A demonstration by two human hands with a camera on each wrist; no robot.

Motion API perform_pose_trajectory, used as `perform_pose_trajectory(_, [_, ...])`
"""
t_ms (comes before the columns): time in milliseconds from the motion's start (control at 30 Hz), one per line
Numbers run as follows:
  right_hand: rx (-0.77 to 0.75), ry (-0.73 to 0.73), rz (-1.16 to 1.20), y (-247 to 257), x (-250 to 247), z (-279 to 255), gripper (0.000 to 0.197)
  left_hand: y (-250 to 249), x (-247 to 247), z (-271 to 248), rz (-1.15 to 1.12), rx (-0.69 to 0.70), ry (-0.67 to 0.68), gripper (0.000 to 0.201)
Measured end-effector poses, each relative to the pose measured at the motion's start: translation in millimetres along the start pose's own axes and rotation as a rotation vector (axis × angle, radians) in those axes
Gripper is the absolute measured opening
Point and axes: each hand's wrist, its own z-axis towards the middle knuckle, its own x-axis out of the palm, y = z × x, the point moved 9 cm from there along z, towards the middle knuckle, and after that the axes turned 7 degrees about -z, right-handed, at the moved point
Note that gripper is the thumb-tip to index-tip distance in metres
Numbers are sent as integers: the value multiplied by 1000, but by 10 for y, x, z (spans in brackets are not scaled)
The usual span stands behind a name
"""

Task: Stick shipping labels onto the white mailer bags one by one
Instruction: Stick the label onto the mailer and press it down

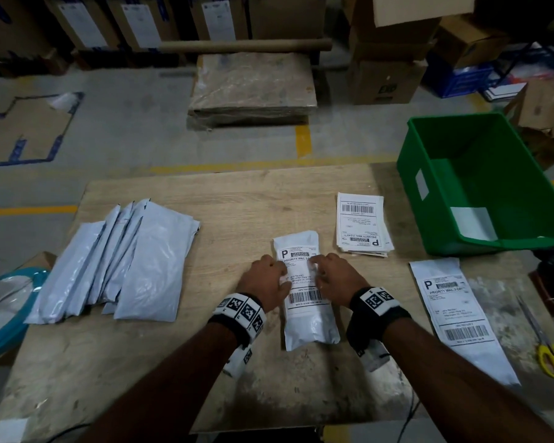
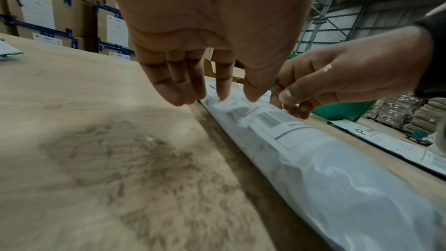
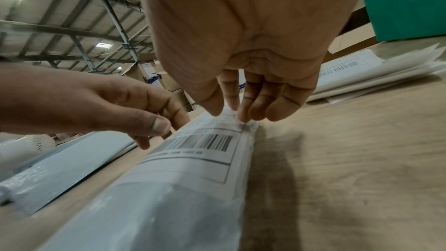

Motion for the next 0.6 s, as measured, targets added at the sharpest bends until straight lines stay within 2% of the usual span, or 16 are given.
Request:
perform_pose_trajectory(100, [20,7,21,-52,-21,31,53,17,-14,108,37,-26,37,64])
perform_pose_trajectory(200, [46,63,0,-116,-5,76,50,58,-18,167,67,-58,85,71])
perform_pose_trajectory(267, [72,83,-11,-163,-7,86,43,89,-40,173,78,-70,93,62])
perform_pose_trajectory(400, [77,19,-1,-174,-78,16,20,119,-69,142,79,-17,95,34])
perform_pose_trajectory(500, [63,23,4,-147,-67,-114,22,91,-6,96,94,67,164,29])
perform_pose_trajectory(600, [90,2,34,-175,-48,-255,17,79,-23,46,66,97,148,25])
